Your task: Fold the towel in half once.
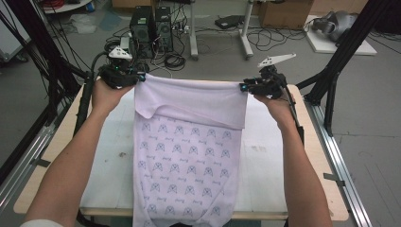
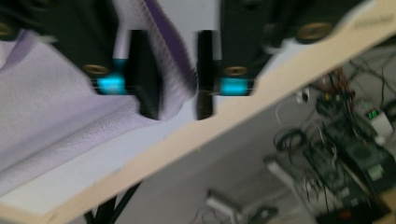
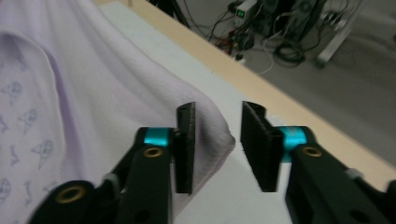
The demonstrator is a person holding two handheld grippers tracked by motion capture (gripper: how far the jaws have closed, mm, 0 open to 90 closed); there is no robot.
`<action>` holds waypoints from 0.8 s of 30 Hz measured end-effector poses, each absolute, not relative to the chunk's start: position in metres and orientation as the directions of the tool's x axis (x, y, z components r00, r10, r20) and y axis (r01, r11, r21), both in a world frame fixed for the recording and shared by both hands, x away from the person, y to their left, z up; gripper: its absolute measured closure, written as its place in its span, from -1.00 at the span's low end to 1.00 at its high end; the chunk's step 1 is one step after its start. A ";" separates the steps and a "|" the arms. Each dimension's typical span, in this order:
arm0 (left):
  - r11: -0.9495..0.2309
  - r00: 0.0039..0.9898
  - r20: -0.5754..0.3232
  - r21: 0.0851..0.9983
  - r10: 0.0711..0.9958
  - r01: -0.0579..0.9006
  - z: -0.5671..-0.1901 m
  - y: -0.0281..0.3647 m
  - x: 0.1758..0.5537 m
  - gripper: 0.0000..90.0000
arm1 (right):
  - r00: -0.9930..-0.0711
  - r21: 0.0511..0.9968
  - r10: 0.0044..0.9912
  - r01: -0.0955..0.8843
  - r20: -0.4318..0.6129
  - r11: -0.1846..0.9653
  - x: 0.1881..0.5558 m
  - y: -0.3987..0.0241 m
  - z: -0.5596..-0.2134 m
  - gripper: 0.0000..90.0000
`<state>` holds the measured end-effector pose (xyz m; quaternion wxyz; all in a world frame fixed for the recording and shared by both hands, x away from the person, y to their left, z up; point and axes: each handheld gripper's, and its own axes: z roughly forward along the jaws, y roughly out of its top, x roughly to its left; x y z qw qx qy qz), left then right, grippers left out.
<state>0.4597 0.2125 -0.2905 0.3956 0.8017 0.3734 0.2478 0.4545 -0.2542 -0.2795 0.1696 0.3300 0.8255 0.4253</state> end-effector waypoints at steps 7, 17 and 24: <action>-0.380 0.645 -0.005 0.805 0.764 0.456 -0.350 0.228 0.433 0.36 | -0.746 0.781 0.661 0.461 0.084 0.421 0.436 -0.255 -0.344 0.31; -0.423 0.736 -0.061 0.785 0.674 0.452 -0.395 0.223 0.392 0.22 | -0.787 0.740 0.604 0.480 0.126 0.471 0.399 -0.243 -0.393 0.23; -0.462 0.748 -0.049 0.759 0.662 0.459 -0.414 0.216 0.383 0.14 | -0.798 0.720 0.589 0.481 0.124 0.500 0.383 -0.240 -0.414 0.15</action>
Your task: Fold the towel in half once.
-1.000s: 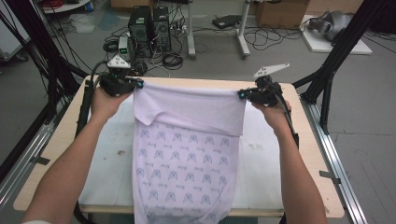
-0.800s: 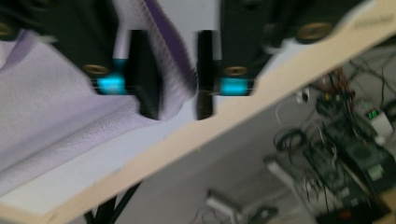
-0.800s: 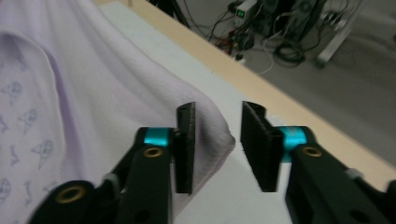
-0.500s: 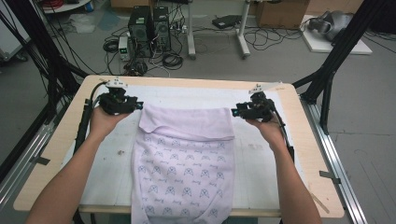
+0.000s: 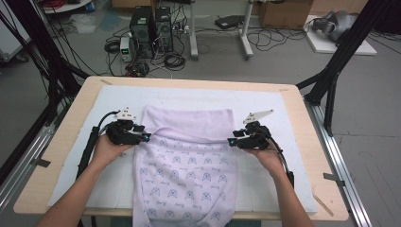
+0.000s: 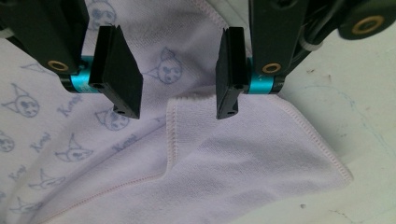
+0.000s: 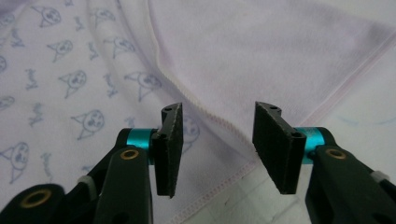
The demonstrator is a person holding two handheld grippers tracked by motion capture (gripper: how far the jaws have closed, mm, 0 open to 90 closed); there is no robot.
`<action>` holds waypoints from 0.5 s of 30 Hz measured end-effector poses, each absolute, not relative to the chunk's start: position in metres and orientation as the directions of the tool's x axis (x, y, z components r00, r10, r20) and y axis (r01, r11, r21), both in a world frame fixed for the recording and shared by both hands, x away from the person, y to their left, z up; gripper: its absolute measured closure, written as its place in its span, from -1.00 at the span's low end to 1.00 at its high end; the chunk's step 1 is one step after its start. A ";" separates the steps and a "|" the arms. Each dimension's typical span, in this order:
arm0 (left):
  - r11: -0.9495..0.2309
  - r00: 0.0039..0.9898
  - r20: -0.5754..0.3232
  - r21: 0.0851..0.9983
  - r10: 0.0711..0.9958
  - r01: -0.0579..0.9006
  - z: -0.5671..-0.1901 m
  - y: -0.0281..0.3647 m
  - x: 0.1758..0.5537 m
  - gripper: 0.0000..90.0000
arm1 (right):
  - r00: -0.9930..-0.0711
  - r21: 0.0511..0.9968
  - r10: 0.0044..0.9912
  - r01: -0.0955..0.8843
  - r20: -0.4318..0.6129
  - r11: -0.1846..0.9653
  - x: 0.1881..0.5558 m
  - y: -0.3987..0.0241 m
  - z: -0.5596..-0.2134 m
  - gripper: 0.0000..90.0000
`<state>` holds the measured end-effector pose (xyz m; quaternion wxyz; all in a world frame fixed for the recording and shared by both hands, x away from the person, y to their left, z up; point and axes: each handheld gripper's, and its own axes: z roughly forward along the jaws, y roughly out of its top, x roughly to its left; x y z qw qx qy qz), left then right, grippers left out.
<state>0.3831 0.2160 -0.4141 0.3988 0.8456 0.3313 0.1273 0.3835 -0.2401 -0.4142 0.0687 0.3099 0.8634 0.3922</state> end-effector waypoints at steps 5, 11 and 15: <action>-0.479 0.737 -0.049 0.731 0.674 0.486 -0.422 0.211 0.388 0.21 | -0.784 0.705 0.603 0.511 0.147 0.492 0.387 -0.241 -0.428 0.16; -0.472 0.723 -0.060 0.720 0.688 0.509 -0.430 0.214 0.390 0.92 | -0.795 0.687 0.589 0.509 0.146 0.518 0.390 -0.238 -0.433 0.82; -0.458 0.717 -0.060 0.731 0.694 0.505 -0.426 0.221 0.383 0.99 | -0.811 0.709 0.565 0.488 0.152 0.510 0.385 -0.240 -0.425 0.98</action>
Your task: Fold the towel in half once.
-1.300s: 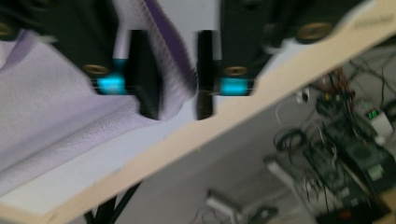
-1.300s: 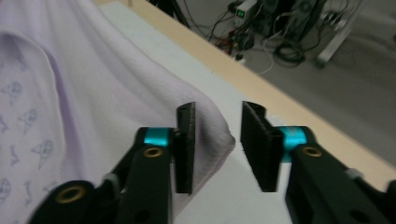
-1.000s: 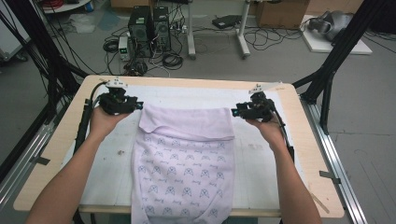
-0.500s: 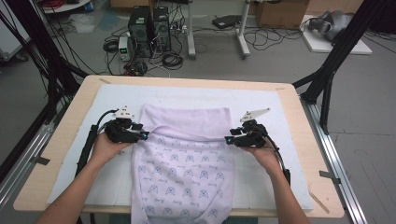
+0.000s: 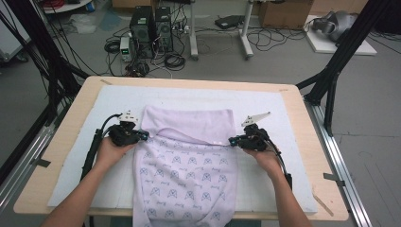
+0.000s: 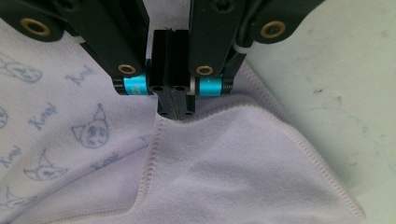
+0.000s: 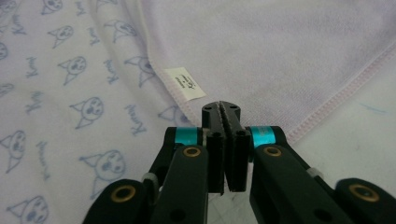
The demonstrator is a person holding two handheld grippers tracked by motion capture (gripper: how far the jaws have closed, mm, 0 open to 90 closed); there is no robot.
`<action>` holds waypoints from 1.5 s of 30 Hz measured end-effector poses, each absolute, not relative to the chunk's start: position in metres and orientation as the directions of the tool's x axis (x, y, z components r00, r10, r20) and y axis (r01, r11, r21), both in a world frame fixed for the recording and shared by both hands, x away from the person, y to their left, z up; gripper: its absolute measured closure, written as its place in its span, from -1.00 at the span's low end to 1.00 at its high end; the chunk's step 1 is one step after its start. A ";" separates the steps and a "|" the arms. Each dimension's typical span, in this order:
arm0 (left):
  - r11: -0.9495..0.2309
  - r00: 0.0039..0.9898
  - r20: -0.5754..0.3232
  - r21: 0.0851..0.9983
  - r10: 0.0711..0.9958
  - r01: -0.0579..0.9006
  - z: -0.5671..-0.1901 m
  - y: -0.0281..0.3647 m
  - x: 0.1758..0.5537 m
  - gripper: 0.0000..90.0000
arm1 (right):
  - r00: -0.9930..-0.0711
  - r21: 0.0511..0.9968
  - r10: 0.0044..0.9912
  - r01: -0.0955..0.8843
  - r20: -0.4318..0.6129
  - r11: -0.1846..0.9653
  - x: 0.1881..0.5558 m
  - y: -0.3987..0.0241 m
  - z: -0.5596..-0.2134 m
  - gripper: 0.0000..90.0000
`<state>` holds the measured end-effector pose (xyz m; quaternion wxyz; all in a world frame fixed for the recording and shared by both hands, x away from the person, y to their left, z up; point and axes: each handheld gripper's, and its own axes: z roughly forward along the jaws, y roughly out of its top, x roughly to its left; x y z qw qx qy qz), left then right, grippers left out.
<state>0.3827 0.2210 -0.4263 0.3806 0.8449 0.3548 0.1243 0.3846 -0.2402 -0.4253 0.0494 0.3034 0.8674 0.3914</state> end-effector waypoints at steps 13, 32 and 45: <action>-0.493 0.786 -0.060 0.749 0.615 0.443 -0.410 0.220 0.342 0.66 | -0.882 0.701 0.442 0.421 0.165 0.576 0.344 -0.221 -0.410 0.65; -0.481 0.833 -0.103 0.775 0.544 0.410 -0.435 0.239 0.256 0.57 | -0.909 0.716 0.392 0.366 0.140 0.594 0.259 -0.228 -0.441 0.42; -0.508 0.837 -0.058 0.771 0.544 0.384 -0.442 0.238 0.248 0.95 | -0.904 0.705 0.420 0.349 0.080 0.618 0.256 -0.226 -0.441 0.97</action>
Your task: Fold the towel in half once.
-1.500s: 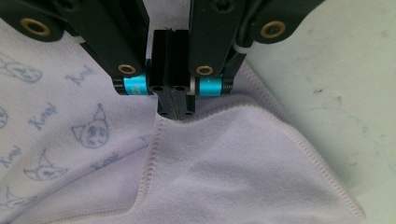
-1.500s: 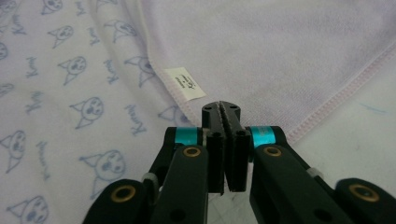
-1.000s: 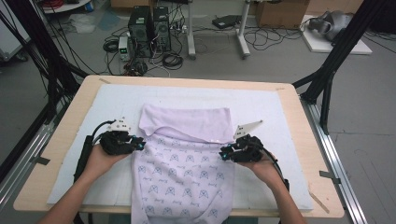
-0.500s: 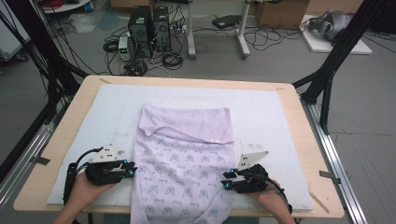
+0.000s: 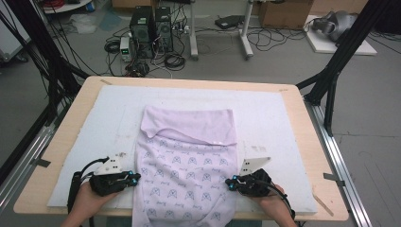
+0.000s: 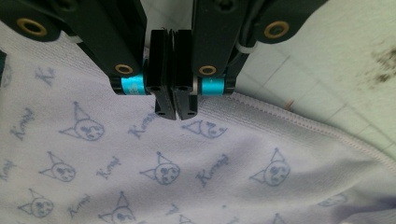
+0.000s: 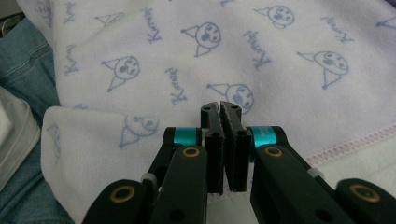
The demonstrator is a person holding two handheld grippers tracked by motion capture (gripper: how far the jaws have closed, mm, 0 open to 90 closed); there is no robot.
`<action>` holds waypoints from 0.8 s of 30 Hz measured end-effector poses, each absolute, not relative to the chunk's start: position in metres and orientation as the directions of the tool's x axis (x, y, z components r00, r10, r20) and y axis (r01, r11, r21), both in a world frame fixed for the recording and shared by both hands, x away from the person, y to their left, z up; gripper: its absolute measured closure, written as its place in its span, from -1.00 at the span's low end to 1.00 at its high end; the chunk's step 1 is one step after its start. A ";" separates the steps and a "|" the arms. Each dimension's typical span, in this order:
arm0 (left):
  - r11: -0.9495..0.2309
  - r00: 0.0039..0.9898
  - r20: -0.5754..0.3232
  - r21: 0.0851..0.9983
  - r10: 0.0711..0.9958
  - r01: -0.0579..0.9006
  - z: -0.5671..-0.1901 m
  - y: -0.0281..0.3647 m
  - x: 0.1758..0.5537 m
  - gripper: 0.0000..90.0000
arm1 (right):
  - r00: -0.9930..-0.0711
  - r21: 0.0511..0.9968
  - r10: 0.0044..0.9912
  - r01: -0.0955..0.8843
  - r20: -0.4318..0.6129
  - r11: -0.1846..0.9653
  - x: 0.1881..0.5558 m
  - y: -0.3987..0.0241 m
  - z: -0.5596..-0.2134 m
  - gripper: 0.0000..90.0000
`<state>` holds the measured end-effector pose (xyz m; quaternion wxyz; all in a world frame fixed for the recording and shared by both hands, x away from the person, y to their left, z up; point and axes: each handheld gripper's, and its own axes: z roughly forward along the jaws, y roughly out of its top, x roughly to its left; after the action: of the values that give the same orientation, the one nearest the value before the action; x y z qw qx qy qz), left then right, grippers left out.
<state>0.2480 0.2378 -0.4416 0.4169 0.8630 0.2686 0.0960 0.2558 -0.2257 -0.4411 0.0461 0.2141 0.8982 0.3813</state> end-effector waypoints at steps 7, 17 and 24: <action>-0.500 0.822 -0.038 0.778 0.568 0.381 -0.434 0.254 0.240 0.95 | -0.899 0.710 0.427 0.363 0.096 0.603 0.257 -0.238 -0.434 0.97; -0.494 0.815 -0.061 0.768 0.576 0.407 -0.439 0.263 0.238 0.93 | -0.901 0.701 0.410 0.384 0.142 0.601 0.262 -0.243 -0.433 0.92; -0.420 0.786 -0.072 0.813 0.614 0.403 -0.419 0.252 0.273 0.53 | -0.872 0.763 0.475 0.387 0.120 0.518 0.294 -0.245 -0.413 0.61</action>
<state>0.2727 0.2521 -0.4190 0.4439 0.8343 0.3045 0.1190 0.2940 -0.2450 -0.4130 0.0516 0.2479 0.8697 0.4237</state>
